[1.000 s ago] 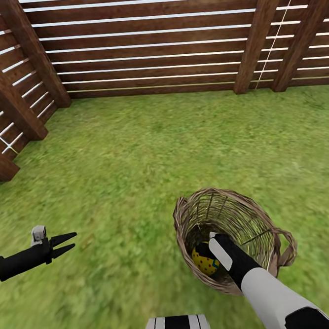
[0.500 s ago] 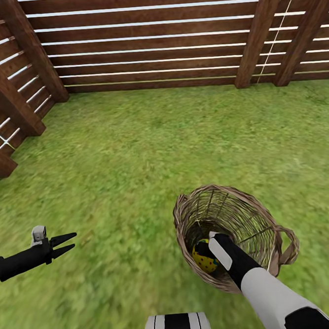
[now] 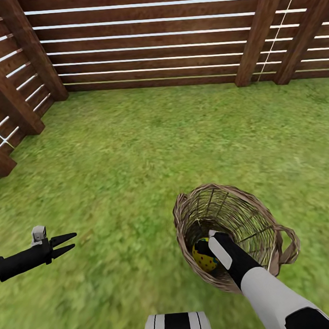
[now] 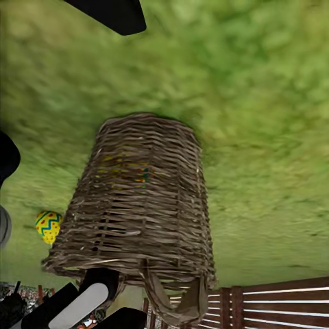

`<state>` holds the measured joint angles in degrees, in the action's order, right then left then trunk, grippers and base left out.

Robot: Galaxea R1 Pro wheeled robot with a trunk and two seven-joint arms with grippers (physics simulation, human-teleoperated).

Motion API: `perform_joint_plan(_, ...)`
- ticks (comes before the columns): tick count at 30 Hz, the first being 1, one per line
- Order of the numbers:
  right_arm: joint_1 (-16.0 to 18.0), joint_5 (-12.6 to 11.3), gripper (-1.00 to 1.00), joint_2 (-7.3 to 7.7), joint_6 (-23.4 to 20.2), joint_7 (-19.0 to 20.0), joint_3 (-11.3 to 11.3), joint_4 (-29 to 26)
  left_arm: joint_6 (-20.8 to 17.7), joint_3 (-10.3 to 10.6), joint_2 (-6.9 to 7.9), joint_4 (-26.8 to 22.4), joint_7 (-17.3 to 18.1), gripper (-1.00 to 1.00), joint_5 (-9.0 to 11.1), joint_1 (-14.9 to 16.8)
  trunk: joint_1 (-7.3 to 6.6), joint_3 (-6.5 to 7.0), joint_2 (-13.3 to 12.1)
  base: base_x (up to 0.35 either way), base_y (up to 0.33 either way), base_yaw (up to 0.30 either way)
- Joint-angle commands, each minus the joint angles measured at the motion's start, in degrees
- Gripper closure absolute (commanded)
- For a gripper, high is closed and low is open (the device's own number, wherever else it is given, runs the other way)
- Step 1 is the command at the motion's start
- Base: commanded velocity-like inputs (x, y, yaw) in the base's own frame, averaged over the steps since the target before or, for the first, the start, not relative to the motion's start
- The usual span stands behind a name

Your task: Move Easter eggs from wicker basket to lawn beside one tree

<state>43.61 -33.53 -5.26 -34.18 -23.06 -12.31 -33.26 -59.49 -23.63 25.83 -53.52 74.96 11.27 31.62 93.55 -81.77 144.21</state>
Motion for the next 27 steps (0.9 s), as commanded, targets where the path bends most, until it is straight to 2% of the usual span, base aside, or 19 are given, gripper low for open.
perform_joint_plan(1,0.0,-0.5,-1.0,0.06,-0.1,-0.6,-0.3,1.0,-0.4,0.0,0.01,0.0,0.1,-1.0,0.1,0.0,0.01,-0.05,0.0,0.0,0.0,0.0)
perform_joint_plan(2,0.0,-0.5,1.0,0.05,-0.1,-0.6,-0.3,1.0,-0.4,0.0,0.01,0.0,0.1,-1.0,0.1,0.0,0.01,-0.05,0.0,0.0,0.0,0.0)
perform_joint_plan(24,0.0,-0.5,1.0,-0.01,-0.2,-0.6,-0.3,1.0,-0.4,0.1,-0.08,0.0,0.1,-1.0,0.0,0.0,0.01,-0.05,0.0,0.0,0.0,0.0)
perform_joint_plan(27,0.0,-0.5,1.0,-0.01,-0.2,-0.6,-0.3,1.0,-0.4,0.1,-0.08,0.0,0.1,-1.0,0.0,0.0,-0.05,0.4,0.0,0.0,0.0,0.0)
